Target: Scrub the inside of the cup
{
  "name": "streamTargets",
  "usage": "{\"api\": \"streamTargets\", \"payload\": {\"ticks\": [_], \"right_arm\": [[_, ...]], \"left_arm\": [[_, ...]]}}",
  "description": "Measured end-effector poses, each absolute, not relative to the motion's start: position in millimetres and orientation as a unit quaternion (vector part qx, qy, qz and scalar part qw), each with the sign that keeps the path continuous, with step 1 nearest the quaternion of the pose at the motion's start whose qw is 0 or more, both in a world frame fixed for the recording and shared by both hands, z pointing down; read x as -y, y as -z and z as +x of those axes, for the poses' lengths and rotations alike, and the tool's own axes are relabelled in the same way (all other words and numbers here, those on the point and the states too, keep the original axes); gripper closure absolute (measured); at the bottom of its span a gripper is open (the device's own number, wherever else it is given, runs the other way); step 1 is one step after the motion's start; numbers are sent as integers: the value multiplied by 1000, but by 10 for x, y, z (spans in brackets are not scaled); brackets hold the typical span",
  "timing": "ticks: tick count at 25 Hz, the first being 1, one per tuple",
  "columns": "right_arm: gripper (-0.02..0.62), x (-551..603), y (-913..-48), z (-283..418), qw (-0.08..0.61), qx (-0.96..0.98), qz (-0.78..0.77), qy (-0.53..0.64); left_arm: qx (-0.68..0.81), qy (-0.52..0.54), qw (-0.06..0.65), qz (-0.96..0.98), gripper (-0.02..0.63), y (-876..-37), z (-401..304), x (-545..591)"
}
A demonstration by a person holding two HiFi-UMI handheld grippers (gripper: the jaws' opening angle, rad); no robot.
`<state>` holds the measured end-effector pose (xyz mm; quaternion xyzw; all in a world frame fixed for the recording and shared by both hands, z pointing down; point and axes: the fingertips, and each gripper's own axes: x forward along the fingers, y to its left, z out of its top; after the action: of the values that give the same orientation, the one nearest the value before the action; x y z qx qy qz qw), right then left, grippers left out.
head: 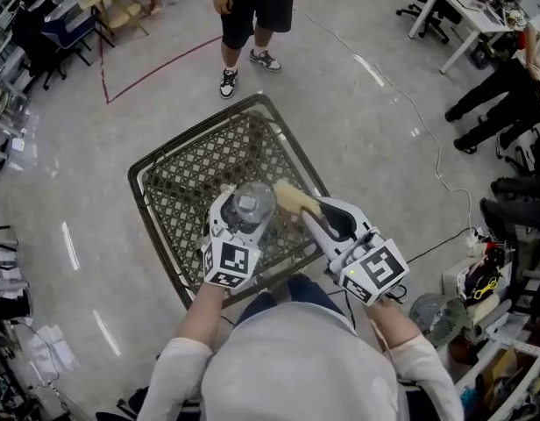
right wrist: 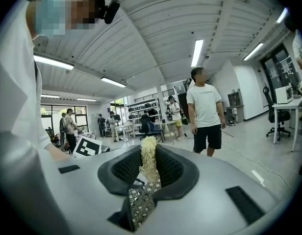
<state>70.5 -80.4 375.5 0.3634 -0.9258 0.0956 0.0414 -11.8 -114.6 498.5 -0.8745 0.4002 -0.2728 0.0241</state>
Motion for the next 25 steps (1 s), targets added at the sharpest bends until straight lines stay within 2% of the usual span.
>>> {"api": "streamTargets", "payload": {"ticks": [10, 25], "right_arm": [[503, 750, -3669, 400, 119, 944, 304, -54], [503, 839, -3780, 25, 201, 945, 257, 7]], "left_arm": [[-392, 292, 84, -868, 249, -4744, -16, 1181], [-391, 307, 124, -859, 249, -4631, -19, 1138]]}}
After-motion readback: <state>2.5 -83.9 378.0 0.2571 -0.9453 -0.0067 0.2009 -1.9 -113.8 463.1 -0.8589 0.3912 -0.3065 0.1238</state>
